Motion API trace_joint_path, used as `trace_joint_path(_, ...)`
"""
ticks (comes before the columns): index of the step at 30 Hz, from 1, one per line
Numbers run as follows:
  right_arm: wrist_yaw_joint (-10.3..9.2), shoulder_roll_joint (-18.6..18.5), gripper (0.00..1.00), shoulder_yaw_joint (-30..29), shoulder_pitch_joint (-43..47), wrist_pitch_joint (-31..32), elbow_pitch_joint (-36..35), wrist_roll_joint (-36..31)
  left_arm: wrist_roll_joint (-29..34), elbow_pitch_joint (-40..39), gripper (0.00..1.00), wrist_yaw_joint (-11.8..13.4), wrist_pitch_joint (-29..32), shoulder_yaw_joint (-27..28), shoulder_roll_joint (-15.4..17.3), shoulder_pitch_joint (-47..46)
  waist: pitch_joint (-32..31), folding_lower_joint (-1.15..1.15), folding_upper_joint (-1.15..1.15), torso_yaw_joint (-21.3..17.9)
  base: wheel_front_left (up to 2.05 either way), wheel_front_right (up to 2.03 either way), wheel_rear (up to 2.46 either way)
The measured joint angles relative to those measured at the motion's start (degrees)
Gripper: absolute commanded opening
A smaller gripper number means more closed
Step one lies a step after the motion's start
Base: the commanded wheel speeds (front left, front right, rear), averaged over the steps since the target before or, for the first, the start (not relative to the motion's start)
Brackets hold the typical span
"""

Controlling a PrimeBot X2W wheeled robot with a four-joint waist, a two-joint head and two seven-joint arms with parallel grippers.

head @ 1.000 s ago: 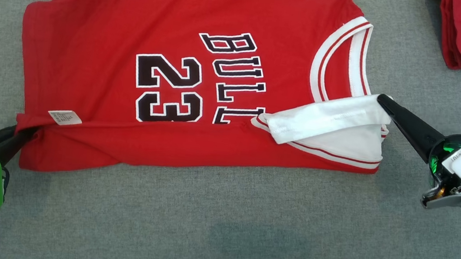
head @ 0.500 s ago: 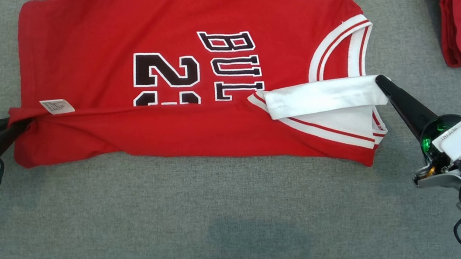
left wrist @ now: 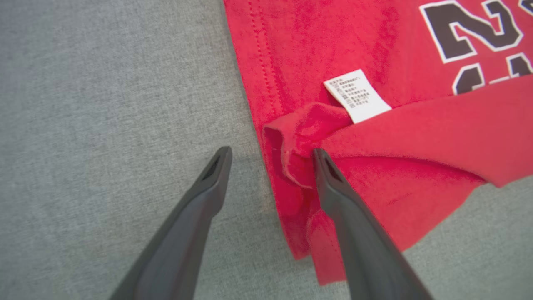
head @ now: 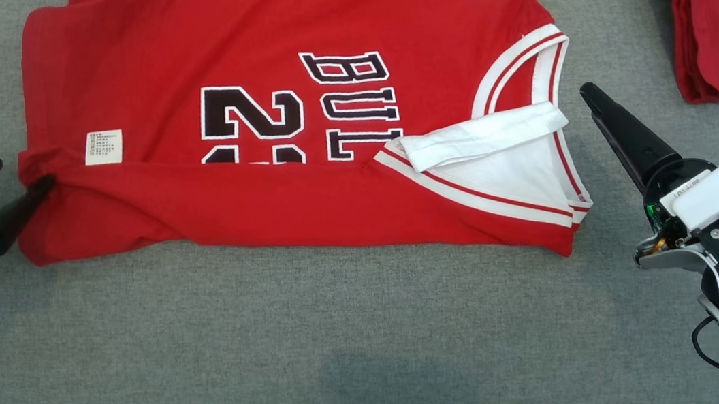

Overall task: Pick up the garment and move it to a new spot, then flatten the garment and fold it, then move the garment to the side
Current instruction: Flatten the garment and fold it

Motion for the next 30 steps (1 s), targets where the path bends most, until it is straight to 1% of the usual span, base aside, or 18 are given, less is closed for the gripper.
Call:
trace_joint_path(5, 0.01, -0.8, 1.00, -1.1, 0.3, -2.6, -0.4, -1.0, -0.5, 0.7, 1.00, 2.3, -1.5, 2.7, 0.1, 0.7, -1.3, 0.00, 0.00, -0.5, 0.00, 0.00, 0.00)
trace_joint_path(7, 0.01, -3.1, 1.00, -1.4, 0.8, -4.6, -0.6, -3.9, -1.0, 0.5, 1.00, 3.4, -2.9, 4.5, -0.1, 1.7, -2.0, 0.00, 0.00, -0.7, 0.00, 0.00, 0.00)
trace_joint_path(9, 0.01, -6.5, 1.00, -0.8, 1.2, -6.0, -0.6, -8.4, -2.7, 0.3, 1.00, 4.5, -4.7, 6.7, -1.1, 3.1, -2.8, 0.00, 0.00, -0.8, 0.00, 0.00, 0.00)
trace_joint_path(10, 0.00, -8.2, 1.00, -0.5, 1.7, -6.7, -0.4, -10.4, -3.2, 0.0, 1.00, 4.6, -5.6, 7.4, -1.7, 3.8, -3.2, 0.00, 0.00, -0.8, 0.00, 0.00, 0.00)
trace_joint_path(11, 0.00, -9.5, 1.00, -0.2, 2.5, -7.4, -0.2, -11.7, -3.8, -0.3, 1.00, 5.0, -6.7, 8.3, -2.8, 4.5, -3.6, 0.00, 0.00, -0.9, 0.00, 0.00, 0.00)
trace_joint_path(12, 0.00, -11.0, 1.00, 0.9, 4.9, -8.4, 0.2, -12.5, -4.9, -0.9, 1.00, 5.3, -8.0, 8.9, -5.1, 6.0, -4.4, 0.00, 0.00, -0.9, 0.00, 0.00, 0.00)
trace_joint_path(13, 0.00, -11.3, 1.00, 1.6, 6.3, -8.5, 0.3, -12.7, -5.2, -1.2, 1.00, 5.3, -8.2, 8.7, -5.9, 7.1, -4.8, 0.00, 0.00, -0.9, 0.00, 0.00, 0.00)
trace_joint_path(16, 0.00, -10.3, 1.00, 3.7, 9.2, -8.5, 0.1, -12.7, -6.4, -1.0, 1.00, 5.4, -9.4, 8.4, -8.1, 10.6, -5.9, 0.00, 0.00, -0.6, 0.00, 0.00, 0.00)
trace_joint_path(20, 0.00, -9.8, 1.00, 6.6, 10.2, -8.5, -0.5, -15.2, -6.4, -0.9, 1.00, 5.5, -9.9, 6.7, -9.3, 13.8, -6.7, 0.00, 0.00, -0.1, 0.00, 0.00, 0.00)
trace_joint_path(25, 0.00, -9.6, 1.00, 12.1, 10.4, -6.4, -1.1, -20.9, -4.2, 0.2, 1.00, 5.7, -9.6, 5.1, -7.8, 15.7, -6.9, 0.00, 0.00, 0.4, 0.00, 0.00, 0.00)
trace_joint_path(30, 0.00, -7.5, 1.00, 13.1, 10.2, -5.5, 0.6, -22.4, -2.4, 0.1, 1.00, 5.7, -8.8, 3.3, -7.4, 15.7, -6.9, 0.00, 0.00, 0.7, 0.00, 0.00, 0.00)
